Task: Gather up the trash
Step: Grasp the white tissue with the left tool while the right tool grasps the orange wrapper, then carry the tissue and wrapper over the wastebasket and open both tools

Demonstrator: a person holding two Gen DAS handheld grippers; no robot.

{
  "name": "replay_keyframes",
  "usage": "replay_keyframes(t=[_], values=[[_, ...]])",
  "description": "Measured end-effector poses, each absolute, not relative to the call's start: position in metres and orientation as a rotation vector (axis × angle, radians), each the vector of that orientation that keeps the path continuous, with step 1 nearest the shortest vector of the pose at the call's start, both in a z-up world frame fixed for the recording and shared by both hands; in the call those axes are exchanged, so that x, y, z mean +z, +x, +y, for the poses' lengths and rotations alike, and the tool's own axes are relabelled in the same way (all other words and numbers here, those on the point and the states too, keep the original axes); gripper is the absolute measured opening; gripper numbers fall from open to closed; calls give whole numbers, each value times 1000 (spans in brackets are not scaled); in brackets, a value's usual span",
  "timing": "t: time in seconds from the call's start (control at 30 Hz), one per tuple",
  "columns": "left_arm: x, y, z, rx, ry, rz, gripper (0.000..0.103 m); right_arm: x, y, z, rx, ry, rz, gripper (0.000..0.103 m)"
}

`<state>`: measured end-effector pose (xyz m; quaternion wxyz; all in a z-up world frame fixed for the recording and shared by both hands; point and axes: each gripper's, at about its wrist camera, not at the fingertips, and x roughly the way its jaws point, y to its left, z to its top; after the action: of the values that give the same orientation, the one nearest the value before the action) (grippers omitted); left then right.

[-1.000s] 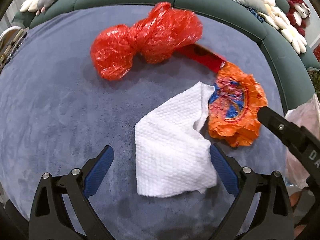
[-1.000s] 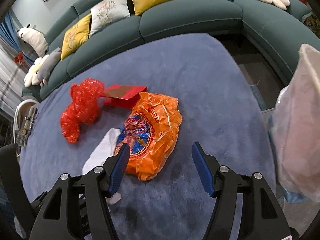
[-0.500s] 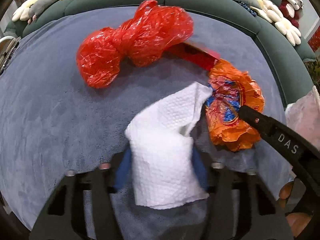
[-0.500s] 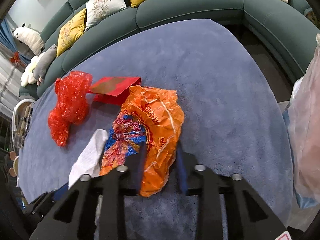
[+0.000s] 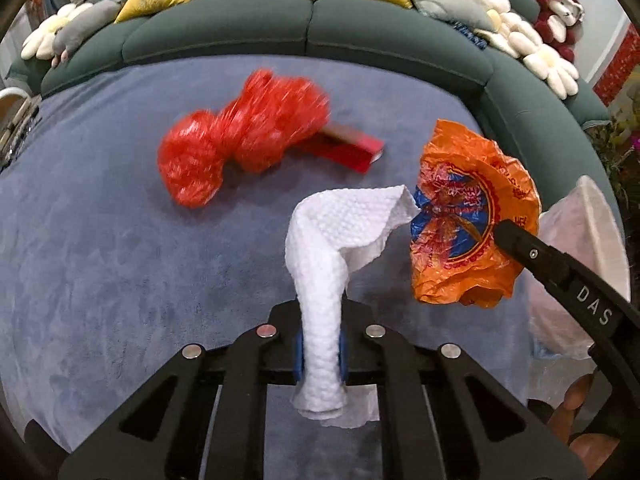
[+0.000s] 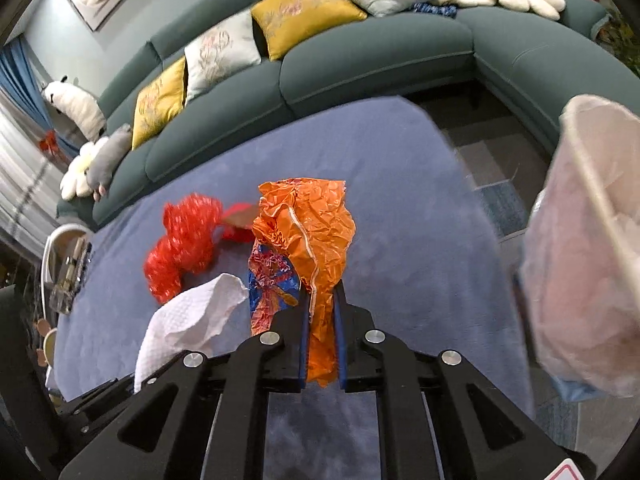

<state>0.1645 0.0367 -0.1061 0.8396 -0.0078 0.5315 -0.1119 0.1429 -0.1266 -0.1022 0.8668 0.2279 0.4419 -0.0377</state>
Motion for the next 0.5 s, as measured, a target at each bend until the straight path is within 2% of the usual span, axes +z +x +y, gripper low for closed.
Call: replay_keyframes(t=[0.5], values=[[-27,125,-80,-413,89,975,11,-30,64,-224,-206,490,748,10]])
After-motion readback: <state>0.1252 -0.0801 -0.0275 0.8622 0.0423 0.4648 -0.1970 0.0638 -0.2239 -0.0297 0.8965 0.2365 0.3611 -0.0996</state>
